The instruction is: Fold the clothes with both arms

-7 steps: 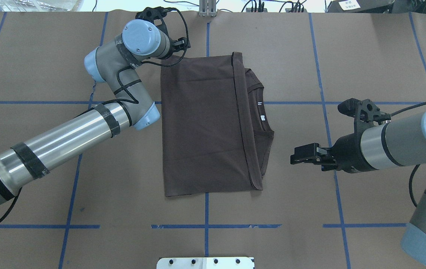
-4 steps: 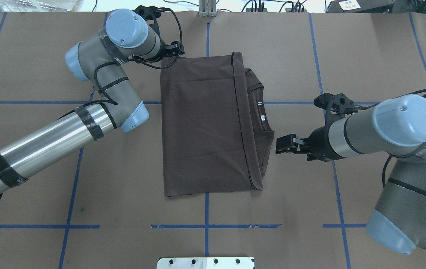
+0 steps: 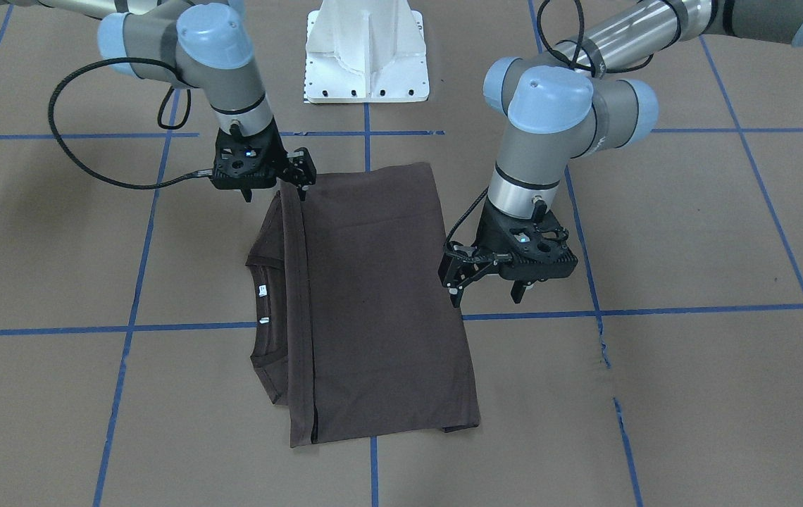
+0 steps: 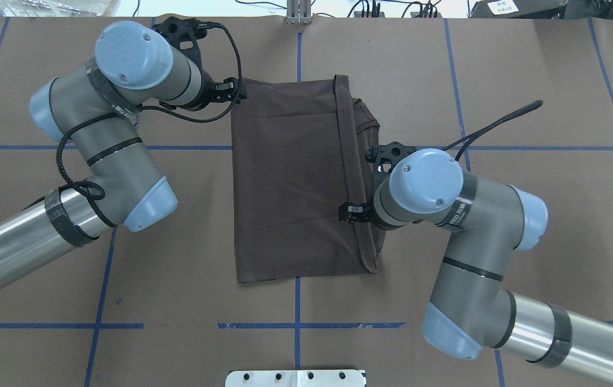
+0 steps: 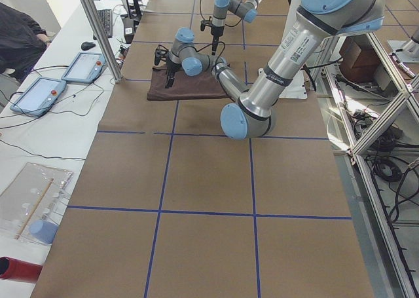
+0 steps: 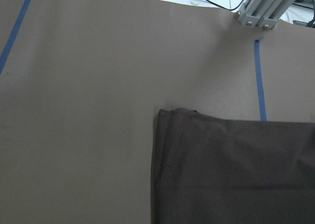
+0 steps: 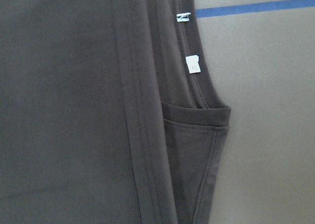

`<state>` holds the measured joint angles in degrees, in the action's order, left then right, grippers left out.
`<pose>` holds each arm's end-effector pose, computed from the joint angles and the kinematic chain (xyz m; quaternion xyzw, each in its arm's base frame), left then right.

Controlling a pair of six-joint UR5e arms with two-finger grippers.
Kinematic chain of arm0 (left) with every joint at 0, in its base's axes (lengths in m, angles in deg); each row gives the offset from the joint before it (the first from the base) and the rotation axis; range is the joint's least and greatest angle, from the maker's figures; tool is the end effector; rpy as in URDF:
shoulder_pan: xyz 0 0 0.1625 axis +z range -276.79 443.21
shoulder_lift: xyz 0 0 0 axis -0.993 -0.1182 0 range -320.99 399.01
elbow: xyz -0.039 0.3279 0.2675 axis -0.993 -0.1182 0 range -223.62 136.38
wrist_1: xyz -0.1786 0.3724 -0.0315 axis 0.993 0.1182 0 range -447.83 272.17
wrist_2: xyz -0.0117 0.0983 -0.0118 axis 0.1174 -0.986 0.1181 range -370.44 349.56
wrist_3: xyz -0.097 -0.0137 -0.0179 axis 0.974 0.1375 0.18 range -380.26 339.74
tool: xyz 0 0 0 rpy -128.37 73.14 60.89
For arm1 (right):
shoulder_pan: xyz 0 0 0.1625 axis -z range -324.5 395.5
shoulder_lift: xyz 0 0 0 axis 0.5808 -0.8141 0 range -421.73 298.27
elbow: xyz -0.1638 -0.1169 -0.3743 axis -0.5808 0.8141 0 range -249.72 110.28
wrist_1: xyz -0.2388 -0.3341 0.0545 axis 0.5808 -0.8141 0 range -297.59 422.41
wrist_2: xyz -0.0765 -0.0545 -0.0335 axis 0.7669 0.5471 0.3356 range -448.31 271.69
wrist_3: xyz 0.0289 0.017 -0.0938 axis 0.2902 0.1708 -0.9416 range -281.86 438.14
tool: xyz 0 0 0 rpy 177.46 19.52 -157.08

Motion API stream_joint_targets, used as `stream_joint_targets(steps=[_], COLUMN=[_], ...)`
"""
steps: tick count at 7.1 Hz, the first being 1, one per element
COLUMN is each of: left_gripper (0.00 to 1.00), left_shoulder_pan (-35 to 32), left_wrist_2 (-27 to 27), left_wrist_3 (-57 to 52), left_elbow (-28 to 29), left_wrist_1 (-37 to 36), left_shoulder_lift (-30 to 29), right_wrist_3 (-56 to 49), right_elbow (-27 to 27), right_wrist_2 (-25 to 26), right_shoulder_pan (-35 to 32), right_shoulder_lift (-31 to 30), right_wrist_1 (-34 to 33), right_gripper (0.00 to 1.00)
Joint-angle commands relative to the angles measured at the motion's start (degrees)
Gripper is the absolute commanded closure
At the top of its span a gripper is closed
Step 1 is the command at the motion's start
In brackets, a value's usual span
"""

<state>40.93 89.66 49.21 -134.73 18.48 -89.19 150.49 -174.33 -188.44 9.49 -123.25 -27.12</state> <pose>0.4425 -0.5590 0.2211 0.1756 0.4372 -0.1259 0.8730 -0.5145 -0.3799 0.2703 0.0614 -0.3736 0.0347 0.9249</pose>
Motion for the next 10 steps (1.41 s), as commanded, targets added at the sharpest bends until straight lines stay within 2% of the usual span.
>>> stream_joint_targets(steps=[1, 3, 5, 10], left_gripper=[0.00, 0.00, 0.00, 0.00], left_shoulder_pan=[0.7, 0.9, 0.9, 0.9], left_wrist_2=[0.1, 0.0, 0.0, 0.0], left_wrist_3=[0.1, 0.3, 0.3, 0.6], left_elbow=[-1.5, -1.6, -1.5, -1.5], left_wrist_1=[-0.8, -0.1, 0.0, 0.1], left_shoulder_lift=[0.8, 2.0, 2.1, 2.1], right_wrist_3=[-2.6, -4.1, -6.2, -7.0], right_elbow=[3.9, 5.6, 5.4, 5.4], right_wrist_2=[3.1, 2.6, 2.5, 2.3], right_shoulder_pan=[3.6, 4.1, 4.1, 3.7], right_shoulder_lift=[4.0, 3.7, 4.0, 3.3], right_wrist_1=[-5.7, -5.9, -8.4, -9.7], right_gripper=[0.00, 0.00, 0.00, 0.00])
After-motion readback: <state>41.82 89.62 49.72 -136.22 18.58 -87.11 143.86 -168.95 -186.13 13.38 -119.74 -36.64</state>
